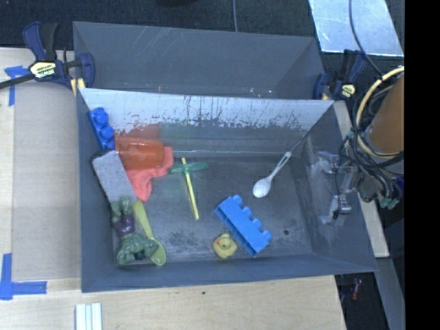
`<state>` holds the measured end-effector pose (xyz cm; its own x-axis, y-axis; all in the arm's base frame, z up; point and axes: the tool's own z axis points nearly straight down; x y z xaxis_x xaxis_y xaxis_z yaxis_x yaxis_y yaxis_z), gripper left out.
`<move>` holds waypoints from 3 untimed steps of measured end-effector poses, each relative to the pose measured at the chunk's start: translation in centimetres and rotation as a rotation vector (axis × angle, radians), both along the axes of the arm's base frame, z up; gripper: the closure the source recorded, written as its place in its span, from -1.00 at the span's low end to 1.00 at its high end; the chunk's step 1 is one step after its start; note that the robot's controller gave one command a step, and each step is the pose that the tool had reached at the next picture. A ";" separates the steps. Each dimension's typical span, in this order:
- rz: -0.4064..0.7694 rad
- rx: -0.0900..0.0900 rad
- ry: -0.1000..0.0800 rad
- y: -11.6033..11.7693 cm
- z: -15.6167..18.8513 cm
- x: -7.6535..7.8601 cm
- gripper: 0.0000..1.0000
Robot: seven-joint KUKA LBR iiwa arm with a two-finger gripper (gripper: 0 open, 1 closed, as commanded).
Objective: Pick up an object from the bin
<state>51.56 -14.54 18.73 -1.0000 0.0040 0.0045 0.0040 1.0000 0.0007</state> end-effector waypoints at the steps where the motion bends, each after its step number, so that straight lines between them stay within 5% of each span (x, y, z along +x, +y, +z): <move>1: 0.003 -0.002 -0.008 0.1 0.4 0.2 -1.00; 2: -0.195 -0.003 -0.015 3.7 -4.8 3.8 -1.00; 3: -0.033 -0.003 -0.012 3.0 -7.9 7.1 -1.00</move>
Offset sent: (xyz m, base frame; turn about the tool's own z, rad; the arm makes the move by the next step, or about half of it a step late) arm 0.0479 0.0542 -0.0703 0.2508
